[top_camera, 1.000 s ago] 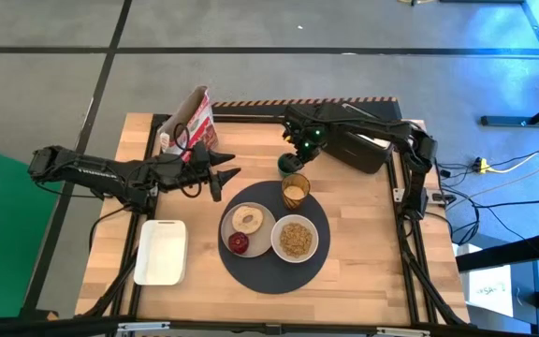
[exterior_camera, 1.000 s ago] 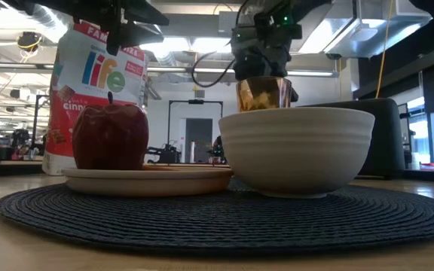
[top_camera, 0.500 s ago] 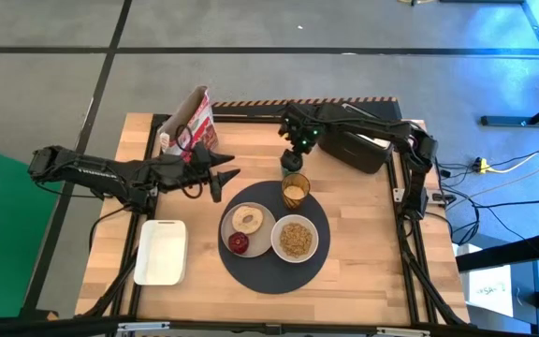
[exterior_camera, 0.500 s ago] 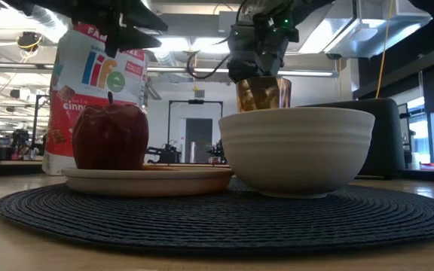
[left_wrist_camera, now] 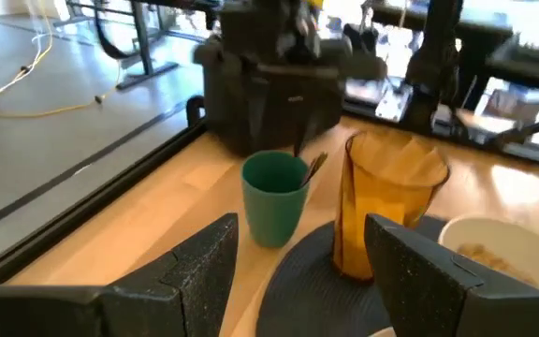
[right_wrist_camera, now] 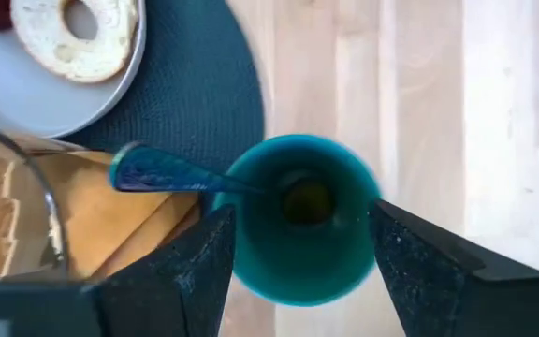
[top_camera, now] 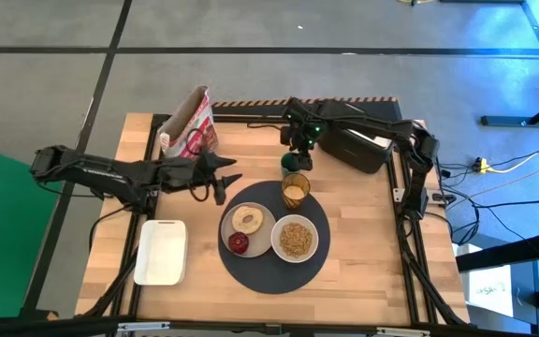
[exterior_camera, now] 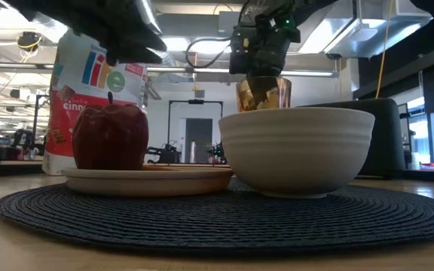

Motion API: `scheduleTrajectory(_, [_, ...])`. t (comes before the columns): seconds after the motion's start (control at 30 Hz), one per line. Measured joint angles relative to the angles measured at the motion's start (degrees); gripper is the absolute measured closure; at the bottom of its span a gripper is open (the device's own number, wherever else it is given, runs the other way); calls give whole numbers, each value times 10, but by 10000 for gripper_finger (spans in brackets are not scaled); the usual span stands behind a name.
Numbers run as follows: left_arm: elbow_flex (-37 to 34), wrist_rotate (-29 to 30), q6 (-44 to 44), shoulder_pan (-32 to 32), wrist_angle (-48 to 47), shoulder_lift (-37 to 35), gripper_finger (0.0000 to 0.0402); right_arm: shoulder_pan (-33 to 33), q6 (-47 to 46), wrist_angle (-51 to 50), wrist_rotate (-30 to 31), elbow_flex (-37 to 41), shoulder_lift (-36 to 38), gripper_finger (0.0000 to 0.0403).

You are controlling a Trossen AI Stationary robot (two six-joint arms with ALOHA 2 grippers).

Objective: Arrange a breakfast setting
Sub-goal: Put the iridescent spoon on the black mat

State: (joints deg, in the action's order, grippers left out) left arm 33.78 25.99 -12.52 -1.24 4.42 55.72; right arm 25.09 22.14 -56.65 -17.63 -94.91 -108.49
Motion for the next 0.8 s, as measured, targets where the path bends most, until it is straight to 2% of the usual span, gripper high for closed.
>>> scheduleTrajectory(0.2, [0,-105,51,45,143,96,175,14,9,5,-5,0,3,172])
scheduleTrajectory(0.4, [4,-152,97,82,275,208,175,25,24,-6,-10,0,32,176])
scheduleTrajectory(0.5, [27,-189,101,96,296,263,175,32,27,-4,-13,0,53,190])
scheduleTrajectory(0.63, [83,-235,151,107,300,329,188,47,27,-13,-25,0,75,218])
scheduleTrajectory(0.8, [143,-240,206,131,284,396,214,61,27,-61,-30,-1,83,245])
